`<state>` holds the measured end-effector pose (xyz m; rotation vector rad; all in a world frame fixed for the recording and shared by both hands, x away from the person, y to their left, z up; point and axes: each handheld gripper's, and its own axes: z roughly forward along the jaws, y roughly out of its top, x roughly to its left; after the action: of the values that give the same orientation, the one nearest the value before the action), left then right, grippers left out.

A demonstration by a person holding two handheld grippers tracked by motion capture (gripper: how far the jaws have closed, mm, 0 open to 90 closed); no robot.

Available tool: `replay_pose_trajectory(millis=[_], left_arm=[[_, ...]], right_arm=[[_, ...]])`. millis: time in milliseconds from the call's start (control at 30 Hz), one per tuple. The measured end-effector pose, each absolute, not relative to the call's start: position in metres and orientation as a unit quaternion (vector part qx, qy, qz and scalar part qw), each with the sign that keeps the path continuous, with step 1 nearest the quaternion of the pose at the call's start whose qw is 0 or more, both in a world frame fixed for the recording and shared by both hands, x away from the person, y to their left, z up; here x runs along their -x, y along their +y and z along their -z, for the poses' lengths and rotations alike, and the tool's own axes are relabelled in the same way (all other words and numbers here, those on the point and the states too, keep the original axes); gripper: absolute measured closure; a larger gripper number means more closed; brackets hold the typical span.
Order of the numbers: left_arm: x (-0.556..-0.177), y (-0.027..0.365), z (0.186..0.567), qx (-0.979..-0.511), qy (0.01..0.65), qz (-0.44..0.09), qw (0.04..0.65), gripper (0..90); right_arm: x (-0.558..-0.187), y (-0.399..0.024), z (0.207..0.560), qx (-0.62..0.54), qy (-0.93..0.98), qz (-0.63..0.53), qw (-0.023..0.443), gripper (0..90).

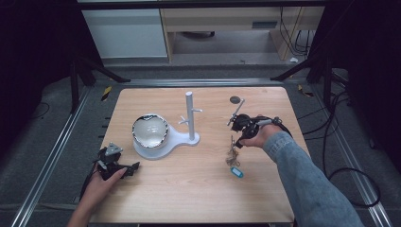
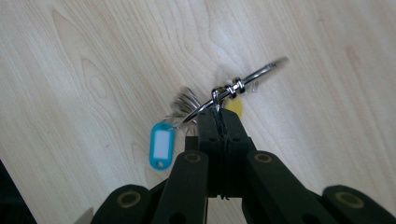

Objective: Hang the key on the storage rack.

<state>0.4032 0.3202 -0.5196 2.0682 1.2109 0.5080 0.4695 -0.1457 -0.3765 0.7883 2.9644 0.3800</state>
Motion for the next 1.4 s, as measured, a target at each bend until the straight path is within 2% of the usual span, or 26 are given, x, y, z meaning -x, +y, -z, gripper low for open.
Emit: replay_pose_trajectory(millis=[800, 1400], left_arm=[[-0.403, 0.32, 0.52, -0.793, 0.466, -0.195, 0.34, 0.0], [-0.403, 0.32, 0.52, -0.794, 0.465, -0.196, 0.34, 0.0]], right_arm=[[-0.489, -0.165, 0.321, -0.27, 0.952, -0.132, 0.054, 89.3], [-0.503, -0.158, 0.294, -0.27, 0.951, -0.133, 0.066, 89.3]])
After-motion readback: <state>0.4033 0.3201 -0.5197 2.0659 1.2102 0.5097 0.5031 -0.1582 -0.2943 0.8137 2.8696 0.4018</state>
